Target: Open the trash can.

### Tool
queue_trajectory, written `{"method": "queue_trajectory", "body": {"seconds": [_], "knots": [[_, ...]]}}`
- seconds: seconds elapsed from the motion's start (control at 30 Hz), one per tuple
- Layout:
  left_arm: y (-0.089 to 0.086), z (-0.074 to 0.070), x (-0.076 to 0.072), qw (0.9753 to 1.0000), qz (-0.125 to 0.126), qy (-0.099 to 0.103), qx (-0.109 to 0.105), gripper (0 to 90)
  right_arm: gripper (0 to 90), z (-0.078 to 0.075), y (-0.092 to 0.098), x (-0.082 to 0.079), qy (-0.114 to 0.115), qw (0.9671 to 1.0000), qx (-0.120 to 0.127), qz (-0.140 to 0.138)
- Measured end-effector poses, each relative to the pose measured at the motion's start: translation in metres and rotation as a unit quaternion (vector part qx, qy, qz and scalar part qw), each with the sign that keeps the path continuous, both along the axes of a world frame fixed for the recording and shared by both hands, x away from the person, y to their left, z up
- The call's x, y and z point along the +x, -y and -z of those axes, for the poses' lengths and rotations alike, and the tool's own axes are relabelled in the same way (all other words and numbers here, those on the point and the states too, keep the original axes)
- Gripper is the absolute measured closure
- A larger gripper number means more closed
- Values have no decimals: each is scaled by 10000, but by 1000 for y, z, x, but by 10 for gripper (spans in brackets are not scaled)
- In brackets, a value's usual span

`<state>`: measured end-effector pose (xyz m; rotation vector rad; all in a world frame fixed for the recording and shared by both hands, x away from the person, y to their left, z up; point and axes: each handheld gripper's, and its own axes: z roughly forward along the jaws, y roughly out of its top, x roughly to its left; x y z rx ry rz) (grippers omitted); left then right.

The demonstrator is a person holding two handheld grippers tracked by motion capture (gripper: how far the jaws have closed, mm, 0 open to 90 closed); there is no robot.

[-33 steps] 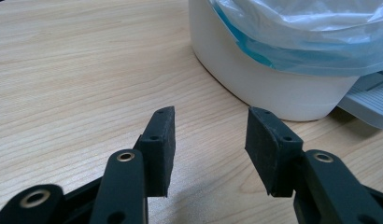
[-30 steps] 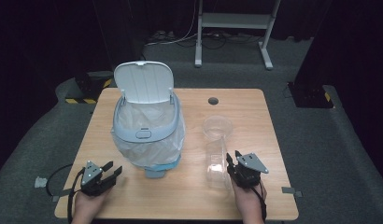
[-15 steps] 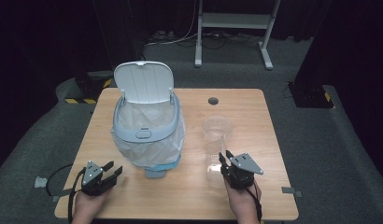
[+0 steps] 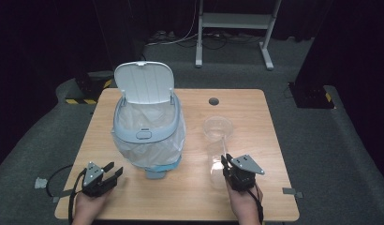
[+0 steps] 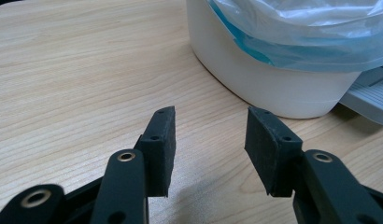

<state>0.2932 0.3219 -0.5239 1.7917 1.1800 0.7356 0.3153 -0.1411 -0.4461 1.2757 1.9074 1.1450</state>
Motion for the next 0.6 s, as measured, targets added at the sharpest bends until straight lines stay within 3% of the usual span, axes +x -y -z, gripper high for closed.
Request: {"method": "queue_trajectory", "body": {"seconds": [0.33, 0.6], "knots": [[0, 0, 0, 10000, 10, 9, 1, 532, 855, -2, 2, -2, 90, 9999, -89, 99], [0, 0, 0, 10000, 22, 9, 8, 532, 828, -2, 3, -1, 59, 9996, -266, 77]]}}
